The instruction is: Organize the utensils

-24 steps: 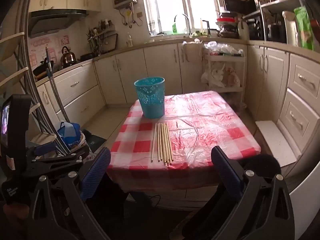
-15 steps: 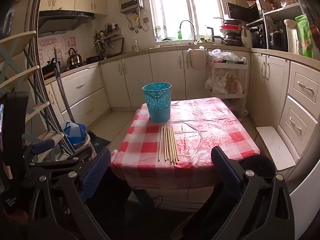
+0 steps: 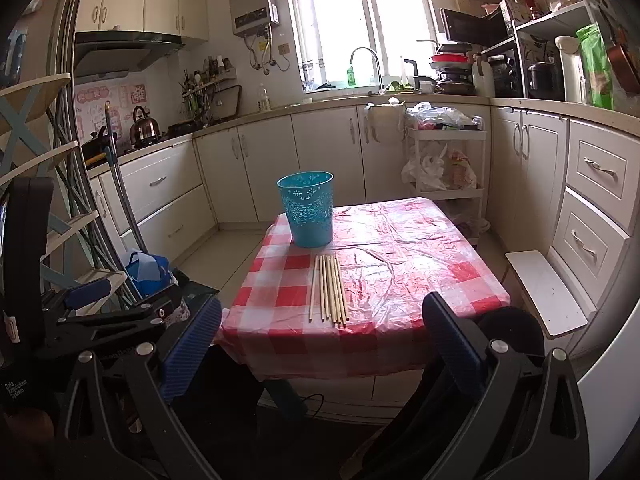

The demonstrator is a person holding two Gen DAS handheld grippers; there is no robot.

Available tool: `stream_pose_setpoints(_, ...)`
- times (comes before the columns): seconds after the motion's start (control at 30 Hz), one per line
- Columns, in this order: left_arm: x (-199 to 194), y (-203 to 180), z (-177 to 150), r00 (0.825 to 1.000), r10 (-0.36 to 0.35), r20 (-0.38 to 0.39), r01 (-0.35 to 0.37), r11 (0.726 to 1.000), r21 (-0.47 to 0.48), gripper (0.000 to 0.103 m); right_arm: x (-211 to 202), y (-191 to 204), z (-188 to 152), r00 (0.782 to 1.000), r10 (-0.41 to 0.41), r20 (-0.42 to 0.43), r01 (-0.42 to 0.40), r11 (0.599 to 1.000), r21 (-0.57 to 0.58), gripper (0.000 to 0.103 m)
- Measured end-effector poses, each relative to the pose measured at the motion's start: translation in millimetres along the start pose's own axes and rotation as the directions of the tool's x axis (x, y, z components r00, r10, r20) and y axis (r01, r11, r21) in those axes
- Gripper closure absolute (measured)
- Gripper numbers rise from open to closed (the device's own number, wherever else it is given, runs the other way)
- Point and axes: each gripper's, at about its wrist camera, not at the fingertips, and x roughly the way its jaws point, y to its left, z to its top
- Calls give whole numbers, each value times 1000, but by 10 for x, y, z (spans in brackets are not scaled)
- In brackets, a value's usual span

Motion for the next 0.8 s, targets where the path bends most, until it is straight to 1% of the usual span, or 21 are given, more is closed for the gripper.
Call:
stream_pose_setpoints(0.23,-71,-57,-2,1000,-9,23,9,1000,20,8,-67,-37,-13,1000,-3,19,3,1000,19,6)
stream_pose_setpoints(0.8,-88,-112,-20,1000,-9,26,8,1000,23,8,-110,-65,-34,999,-3,32,3,1000,18,6)
